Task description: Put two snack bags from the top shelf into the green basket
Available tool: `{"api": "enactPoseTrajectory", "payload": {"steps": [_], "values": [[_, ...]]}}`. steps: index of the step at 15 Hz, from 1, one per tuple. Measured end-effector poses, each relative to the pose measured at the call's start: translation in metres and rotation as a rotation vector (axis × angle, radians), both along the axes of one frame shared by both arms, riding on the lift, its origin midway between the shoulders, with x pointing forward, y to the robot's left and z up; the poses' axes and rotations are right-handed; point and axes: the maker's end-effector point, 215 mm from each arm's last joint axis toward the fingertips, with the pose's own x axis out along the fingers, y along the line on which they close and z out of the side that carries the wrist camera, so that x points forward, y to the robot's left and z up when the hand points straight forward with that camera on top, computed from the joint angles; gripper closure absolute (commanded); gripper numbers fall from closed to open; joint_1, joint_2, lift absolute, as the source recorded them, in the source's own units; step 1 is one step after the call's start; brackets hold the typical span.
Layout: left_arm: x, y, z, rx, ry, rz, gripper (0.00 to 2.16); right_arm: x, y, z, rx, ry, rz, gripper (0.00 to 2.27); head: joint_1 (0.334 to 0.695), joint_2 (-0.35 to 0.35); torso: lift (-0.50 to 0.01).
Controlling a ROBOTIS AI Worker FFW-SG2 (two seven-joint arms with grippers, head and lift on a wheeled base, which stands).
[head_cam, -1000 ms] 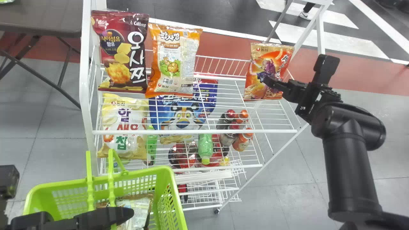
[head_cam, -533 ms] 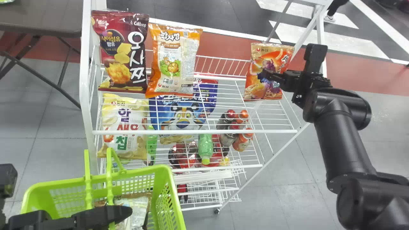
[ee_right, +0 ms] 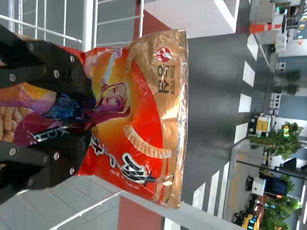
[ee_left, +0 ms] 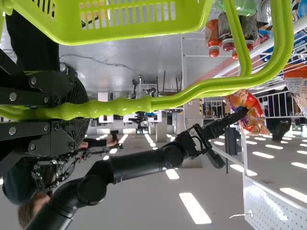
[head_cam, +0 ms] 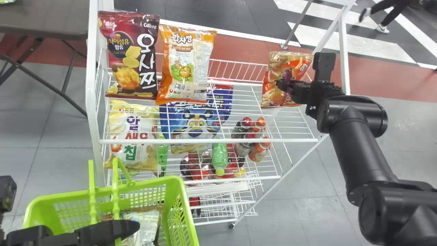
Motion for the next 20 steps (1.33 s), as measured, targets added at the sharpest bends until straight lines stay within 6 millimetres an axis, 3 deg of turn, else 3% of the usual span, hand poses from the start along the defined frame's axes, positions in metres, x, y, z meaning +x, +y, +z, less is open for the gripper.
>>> {"api": "enactPoseTrajectory", "payload": {"steps": [5,7,11,14,16,20], "values": [[0.001,0.003,-0.003,0.001,0.009,0.008,2.15,-0.01,-0.015,0.007,0.007,-0.034,-0.039,2.24,0.695,-0.35,-0.001],[0.002,0.004,-0.003,0.003,0.01,0.012,2.15,-0.019,-0.01,0.013,0.011,-0.05,-0.041,2.24,0.695,-0.35,-0.001],[0.002,0.005,-0.004,0.003,0.012,0.016,2.15,-0.039,0.033,0.03,0.036,-0.075,0.012,2.24,0.695,-0.35,-0.001],[0.001,0.006,-0.005,0.003,0.015,0.017,2.15,-0.057,0.069,0.054,0.056,-0.109,0.057,2.24,0.695,-0.35,-0.001],[0.001,0.006,-0.005,0.004,0.015,0.017,2.15,-0.077,0.088,0.067,0.079,-0.096,0.073,2.24,0.695,-0.35,-0.001],[0.001,0.006,-0.005,0.005,0.015,0.018,2.15,-0.132,0.125,0.072,0.127,0.002,0.111,2.24,0.695,-0.35,-0.001]]}}
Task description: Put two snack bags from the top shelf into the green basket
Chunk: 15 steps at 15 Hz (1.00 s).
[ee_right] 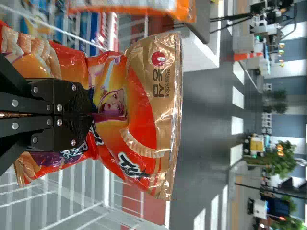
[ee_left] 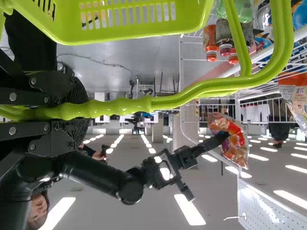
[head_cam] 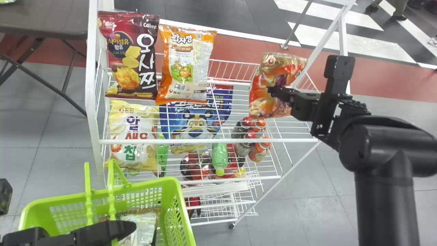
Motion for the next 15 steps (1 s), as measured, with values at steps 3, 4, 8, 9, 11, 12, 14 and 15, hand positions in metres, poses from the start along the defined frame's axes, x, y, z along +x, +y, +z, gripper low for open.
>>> {"api": "enactPoseTrajectory", "payload": {"steps": [3,4,8,9,11,12,14,15], "values": [[0.0,0.0,0.0,0.0,-0.001,-0.001,2.15,-0.043,0.037,-0.007,0.042,0.076,0.067,2.24,0.695,-0.35,-0.001],[0.0,0.0,0.0,0.0,-0.001,-0.001,2.15,-0.058,0.052,-0.011,0.046,0.1,0.096,2.24,0.695,-0.35,-0.001],[0.001,0.0,0.0,-0.003,0.001,0.002,2.15,-0.103,0.122,-0.042,0.072,0.215,0.232,2.24,0.695,-0.335,-0.001],[0.001,0.001,0.0,-0.003,0.003,0.002,2.15,-0.114,0.143,-0.053,0.076,0.245,0.273,2.24,0.695,-0.313,-0.001],[0.001,0.001,-0.001,-0.005,0.005,0.004,2.15,-0.136,0.185,-0.072,0.085,0.299,0.357,2.24,0.695,-0.245,-0.001],[0.001,0.001,-0.001,-0.006,0.006,0.004,2.15,-0.149,0.208,-0.081,0.089,0.327,0.402,2.24,0.695,-0.217,-0.001],[0.001,0.001,-0.001,-0.008,0.008,0.005,2.15,-0.169,0.246,-0.093,0.101,0.365,0.469,2.24,0.695,-0.167,-0.001],[0.001,0.0,-0.001,-0.009,0.008,0.005,2.15,-0.18,0.266,-0.098,0.119,0.379,0.503,2.24,0.695,-0.114,-0.001]]}}
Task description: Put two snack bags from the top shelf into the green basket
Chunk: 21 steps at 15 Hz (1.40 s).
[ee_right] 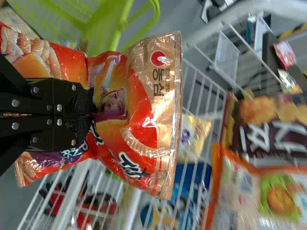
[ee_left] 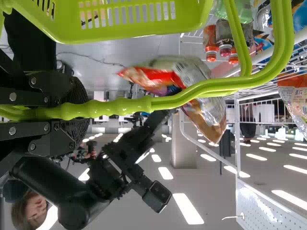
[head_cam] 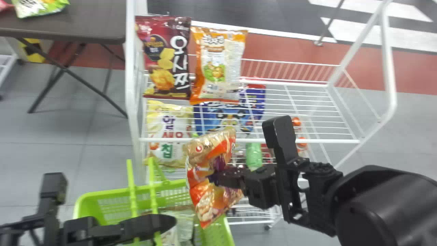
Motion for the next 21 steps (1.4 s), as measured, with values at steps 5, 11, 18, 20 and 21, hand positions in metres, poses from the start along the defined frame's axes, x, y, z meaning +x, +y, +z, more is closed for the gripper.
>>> {"api": "enactPoseTrajectory", "payload": {"steps": [5,11,18,20,21], "values": [[0.001,-0.002,0.001,-0.006,-0.002,0.001,2.15,-0.041,0.075,-0.023,0.098,0.079,0.093,2.24,0.695,0.027,-0.001],[0.001,-0.003,0.003,-0.01,-0.003,-0.002,2.15,-0.063,0.089,-0.075,0.075,0.135,0.123,0.0,0.695,0.062,-0.001],[-0.001,-0.005,0.003,-0.019,0.001,-0.003,2.15,-0.002,0.066,-0.021,0.221,-0.157,0.048,0.08,0.695,0.019,-0.001],[-0.001,-0.005,0.003,-0.02,0.002,-0.003,2.15,0.023,0.038,-0.007,0.234,-0.274,-0.022,0.08,0.695,-0.033,-0.001],[-0.001,-0.005,0.003,-0.02,0.002,-0.003,2.15,0.032,0.024,-0.004,0.23,-0.318,-0.058,0.08,0.695,-0.058,-0.001]]}}
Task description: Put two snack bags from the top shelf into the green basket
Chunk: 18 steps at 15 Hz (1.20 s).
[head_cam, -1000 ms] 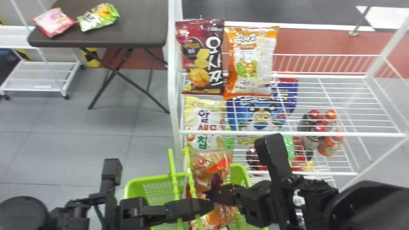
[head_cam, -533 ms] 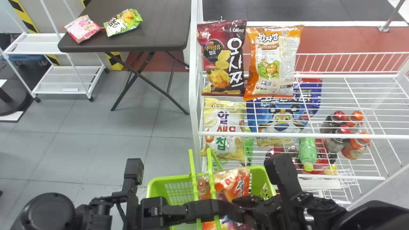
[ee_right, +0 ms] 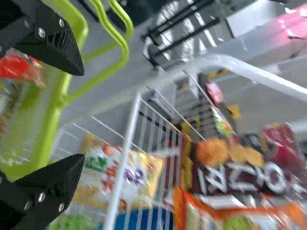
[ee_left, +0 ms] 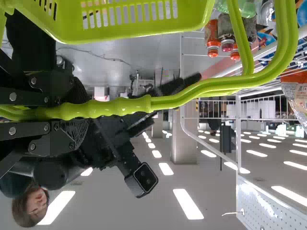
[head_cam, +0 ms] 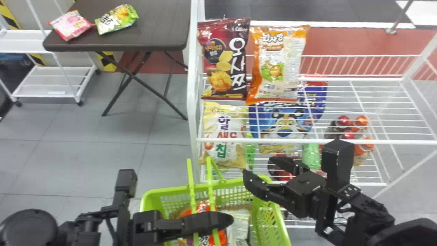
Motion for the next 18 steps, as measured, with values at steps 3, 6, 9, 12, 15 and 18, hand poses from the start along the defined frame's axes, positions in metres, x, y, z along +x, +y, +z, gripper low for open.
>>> {"api": "enactPoseTrajectory", "payload": {"steps": [3,6,9,12,15,18], "values": [[-0.001,0.0,0.0,-0.001,0.002,0.001,2.15,0.026,-0.056,0.026,-0.018,-0.208,-0.198,0.08,0.695,-0.157,-0.001],[-0.001,0.0,-0.001,-0.004,0.005,0.002,2.15,0.024,-0.088,0.028,-0.019,-0.299,-0.295,0.08,0.695,-0.206,-0.001],[-0.001,0.0,-0.001,-0.001,0.006,0.004,2.15,0.013,-0.104,0.021,-0.043,-0.33,-0.357,0.09,0.695,-0.243,-0.001],[-0.001,0.0,-0.001,-0.003,0.007,0.006,2.15,0.0,-0.109,0.018,-0.077,-0.355,-0.415,0.09,0.695,-0.259,-0.001],[-0.001,-0.002,0.0,-0.011,0.008,0.008,2.15,-0.012,-0.107,0.013,-0.07,-0.347,-0.426,0.09,0.695,-0.264,-0.001],[-0.003,-0.003,0.001,-0.014,0.006,0.008,2.15,-0.019,-0.104,0.016,-0.059,-0.358,-0.428,0.09,0.695,-0.265,-0.001]]}}
